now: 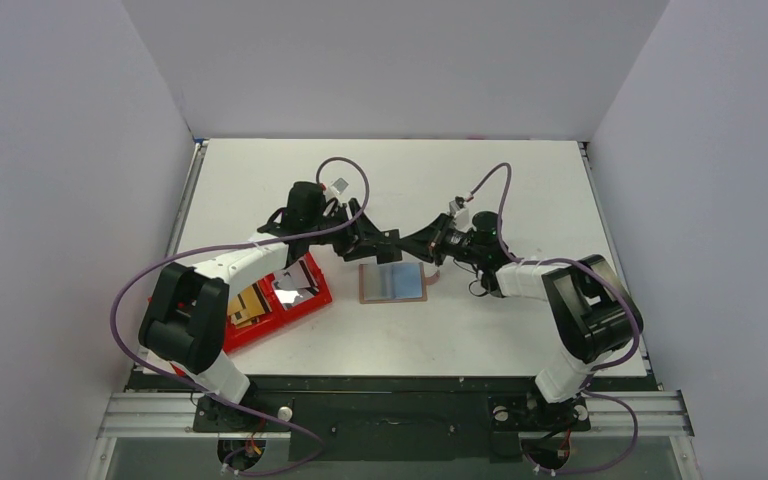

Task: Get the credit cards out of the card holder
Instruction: Place the credit card in the storage box.

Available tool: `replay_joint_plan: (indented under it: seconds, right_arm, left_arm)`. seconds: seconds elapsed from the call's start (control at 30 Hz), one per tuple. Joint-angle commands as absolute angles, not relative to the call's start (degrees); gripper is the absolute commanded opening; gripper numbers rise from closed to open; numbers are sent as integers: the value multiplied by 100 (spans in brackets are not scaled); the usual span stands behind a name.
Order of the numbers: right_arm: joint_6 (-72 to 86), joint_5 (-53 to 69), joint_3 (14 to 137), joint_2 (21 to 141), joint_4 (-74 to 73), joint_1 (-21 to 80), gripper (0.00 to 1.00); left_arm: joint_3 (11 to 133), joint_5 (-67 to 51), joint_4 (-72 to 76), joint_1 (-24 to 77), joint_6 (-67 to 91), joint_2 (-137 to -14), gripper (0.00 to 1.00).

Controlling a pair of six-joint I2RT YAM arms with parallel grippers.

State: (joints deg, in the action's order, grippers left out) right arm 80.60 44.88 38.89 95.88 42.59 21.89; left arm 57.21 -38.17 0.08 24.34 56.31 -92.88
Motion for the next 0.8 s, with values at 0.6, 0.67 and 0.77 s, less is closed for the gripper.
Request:
replay_joint_plan:
  seconds: [0.6, 0.67, 0.77]
  right_arm:
    - [7338, 4338, 4200, 9167, 3466, 2382, 52]
    - [7006, 4194, 4268, 9056, 2934, 2389, 54]
    - [6400, 3873, 4441, 8889, 2171, 2395, 56]
  left_arm:
    - [5669, -3837, 369, 2408, 5751, -9098, 0]
    - [5718, -3696, 170, 2408, 5682, -9056, 0]
    - [5852, -3146, -628, 2408, 5382, -8933, 0]
